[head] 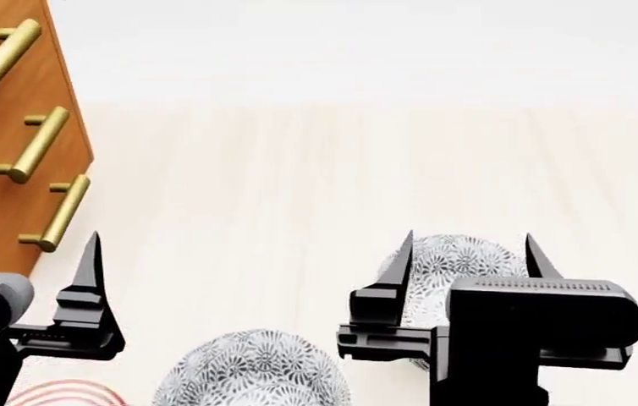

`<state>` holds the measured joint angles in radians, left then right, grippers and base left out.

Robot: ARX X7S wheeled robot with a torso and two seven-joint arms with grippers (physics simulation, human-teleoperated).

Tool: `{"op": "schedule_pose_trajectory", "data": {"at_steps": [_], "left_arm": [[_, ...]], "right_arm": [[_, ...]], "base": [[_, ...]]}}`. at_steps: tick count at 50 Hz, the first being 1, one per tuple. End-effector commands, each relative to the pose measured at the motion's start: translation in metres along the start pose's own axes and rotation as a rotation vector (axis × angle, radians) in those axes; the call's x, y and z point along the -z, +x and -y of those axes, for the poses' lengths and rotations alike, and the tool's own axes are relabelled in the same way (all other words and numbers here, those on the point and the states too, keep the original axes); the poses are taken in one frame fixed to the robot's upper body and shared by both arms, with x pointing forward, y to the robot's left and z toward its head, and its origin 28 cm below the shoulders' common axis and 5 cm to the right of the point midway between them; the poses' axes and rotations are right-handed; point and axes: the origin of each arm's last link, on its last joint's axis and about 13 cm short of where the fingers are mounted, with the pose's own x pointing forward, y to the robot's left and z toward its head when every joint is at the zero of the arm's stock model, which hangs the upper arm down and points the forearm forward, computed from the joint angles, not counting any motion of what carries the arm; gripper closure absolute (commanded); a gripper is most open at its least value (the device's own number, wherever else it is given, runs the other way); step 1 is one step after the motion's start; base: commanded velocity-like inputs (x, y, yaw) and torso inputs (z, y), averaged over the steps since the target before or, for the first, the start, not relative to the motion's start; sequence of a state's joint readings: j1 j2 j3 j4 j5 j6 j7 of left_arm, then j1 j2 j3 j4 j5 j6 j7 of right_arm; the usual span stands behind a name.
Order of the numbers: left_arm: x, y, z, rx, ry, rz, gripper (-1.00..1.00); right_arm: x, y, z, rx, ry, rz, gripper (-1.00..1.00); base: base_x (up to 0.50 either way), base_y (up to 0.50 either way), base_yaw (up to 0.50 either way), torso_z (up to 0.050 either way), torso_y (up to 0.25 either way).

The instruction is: Stack the bowl at the front on the bowl in the middle.

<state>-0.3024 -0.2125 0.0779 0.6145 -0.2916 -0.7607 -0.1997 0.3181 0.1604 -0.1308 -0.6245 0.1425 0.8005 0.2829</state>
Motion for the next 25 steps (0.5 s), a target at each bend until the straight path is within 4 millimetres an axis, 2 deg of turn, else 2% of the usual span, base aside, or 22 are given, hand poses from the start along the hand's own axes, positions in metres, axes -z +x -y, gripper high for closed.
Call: {"op": "schedule_pose_trajectory", "data": {"at_steps": [1,3,11,15,20,25], "left_arm": [[0.001,-0.001,0.000,-0.001,0.001,-0.003,-1.00],[0.002,-0.001,0.000,0.000,-0.002,-0.004,-1.00],[0.001,-0.001,0.000,0.000,-0.005,-0.005,-1.00],[0.001,-0.002,0.000,-0.001,-0.002,-0.005,-1.00],[-0.002,-0.004,-0.003,-0.009,-0.001,0.000,-1.00],[0.000,-0.003,-0.003,-0.015,-0.004,-0.005,-1.00]], "right_arm": [[0.002,0.001,0.000,0.025,0.027,-0.032,-1.00],[0.002,0.006,0.002,-0.010,0.091,-0.110,-1.00],[0.002,0.006,0.001,-0.002,0.077,-0.090,-1.00],[-0.007,0.011,0.003,0.020,0.065,-0.054,-1.00],[-0.052,0.030,0.022,0.008,0.151,-0.134,-1.00],[-0.078,0.054,0.043,0.014,0.128,-0.277,-1.00]], "base": [[0.50,0.00,0.00,0.000,0.000],[0.00,0.00,0.00,0.000,0.000],[0.00,0.00,0.00,0.000,0.000],[0.00,0.00,0.00,0.000,0.000],[0.00,0.00,0.00,0.000,0.000],[0.00,0.00,0.00,0.000,0.000]]}}
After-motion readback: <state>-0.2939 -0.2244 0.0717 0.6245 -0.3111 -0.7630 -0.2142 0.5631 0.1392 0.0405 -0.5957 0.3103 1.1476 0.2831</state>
